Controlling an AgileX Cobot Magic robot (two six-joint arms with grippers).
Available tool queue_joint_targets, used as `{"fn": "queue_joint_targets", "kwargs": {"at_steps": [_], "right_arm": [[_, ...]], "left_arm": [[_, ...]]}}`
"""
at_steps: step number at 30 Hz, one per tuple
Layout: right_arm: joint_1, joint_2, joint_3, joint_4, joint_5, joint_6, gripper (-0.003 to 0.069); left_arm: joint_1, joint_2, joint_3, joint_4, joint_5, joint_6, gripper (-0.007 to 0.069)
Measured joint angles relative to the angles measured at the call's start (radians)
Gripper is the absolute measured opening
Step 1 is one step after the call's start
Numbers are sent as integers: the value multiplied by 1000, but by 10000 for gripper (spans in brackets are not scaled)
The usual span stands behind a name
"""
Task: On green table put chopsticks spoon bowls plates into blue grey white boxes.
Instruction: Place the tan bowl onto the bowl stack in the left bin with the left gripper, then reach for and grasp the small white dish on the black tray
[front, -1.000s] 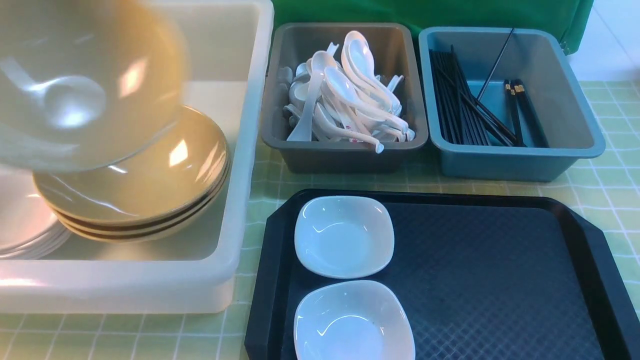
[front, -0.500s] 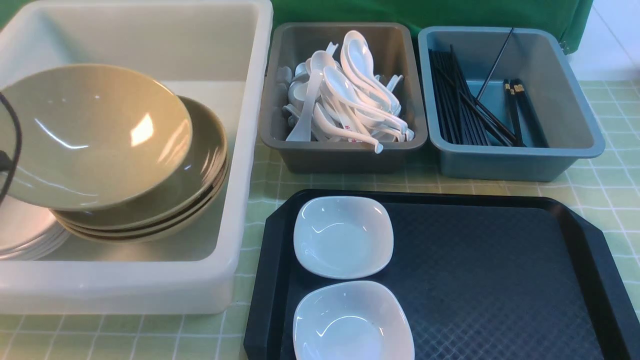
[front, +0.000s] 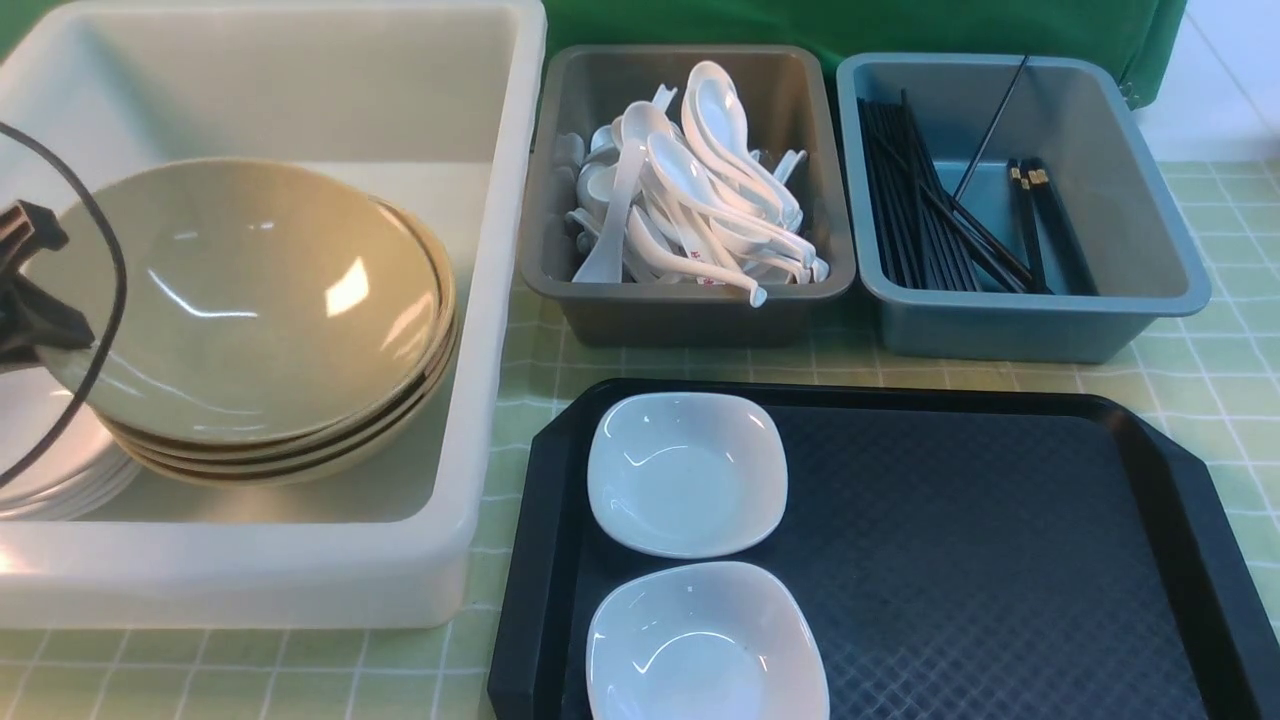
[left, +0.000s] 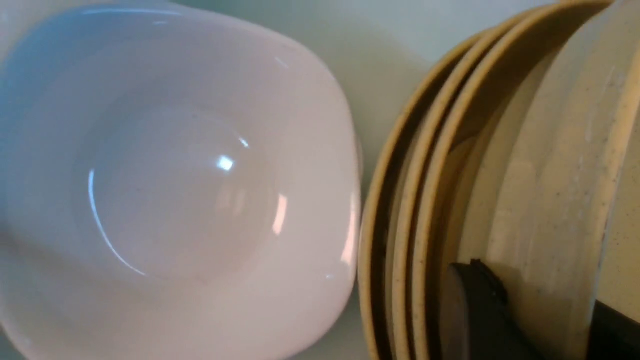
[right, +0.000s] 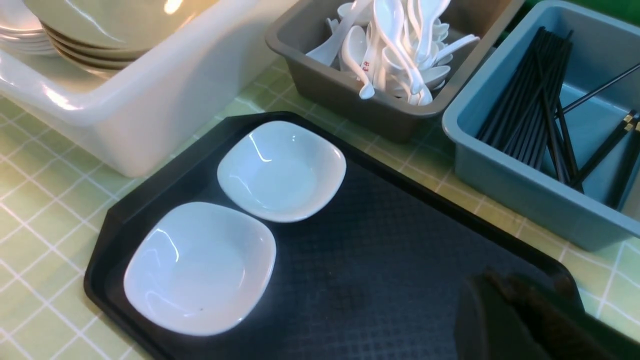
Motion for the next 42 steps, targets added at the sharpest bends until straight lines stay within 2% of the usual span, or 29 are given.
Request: {"fn": "queue_joint_targets", "kwargs": {"at_steps": [2,3,7,9,10,12,13,14,17,22,23,24,25,27,30,34,35,36,38,42], "right_arm": [[0,0,0,1,-5,0,46],[0,0,0,1,-6,0,46],[0,0,0,1,-38,0,46],[0,0,0,1,-41,0,46],[0,0,1,1,-49,0,46],[0,0,11,2,-63,1,46],[0,0,12,4,-64,1,46],[0,0,32,13,-83,1,46],[0,6,58,37,-109,1,50],[0,78,69,56,-128,10,57],[0,121,69,59,-138,31,62],[0,133,69,59,-141,34,64],[0,171,69,62,-148,62,72],[0,234,69,66,-156,116,89],[0,380,66,97,-161,198,137],[0,547,35,163,-191,228,224],[0,606,17,202,-213,223,264],[0,625,14,209,-217,220,269],[0,752,-21,331,-268,137,326],[0,908,-58,461,-334,21,345]], "left_arm": [[-14,0,-1,19,0,-44,99],[-15,0,-1,21,0,-48,99],[-27,-5,-1,68,6,-112,272],[-27,-9,-1,73,11,-117,331],[-28,-25,-1,75,15,-120,422],[-28,-53,-1,75,19,-121,516],[-28,-58,-1,75,19,-121,516],[-28,-96,-1,76,26,-112,594],[-29,-162,-1,77,46,-76,651],[-113,-319,-1,26,65,83,651],[-214,-389,-1,-15,69,177,648],[-227,-389,-1,-19,70,187,648],[-322,-427,-2,-42,82,248,646],[-459,-463,-2,-57,112,294,641],[-641,-477,-2,-59,176,292,584],[-764,-476,23,-52,213,261,524],[-793,-476,41,-50,215,256,503],[-798,-476,41,-50,215,256,499],[-861,-476,95,-45,208,254,453],[-895,-476,147,-42,205,254,404]]}}
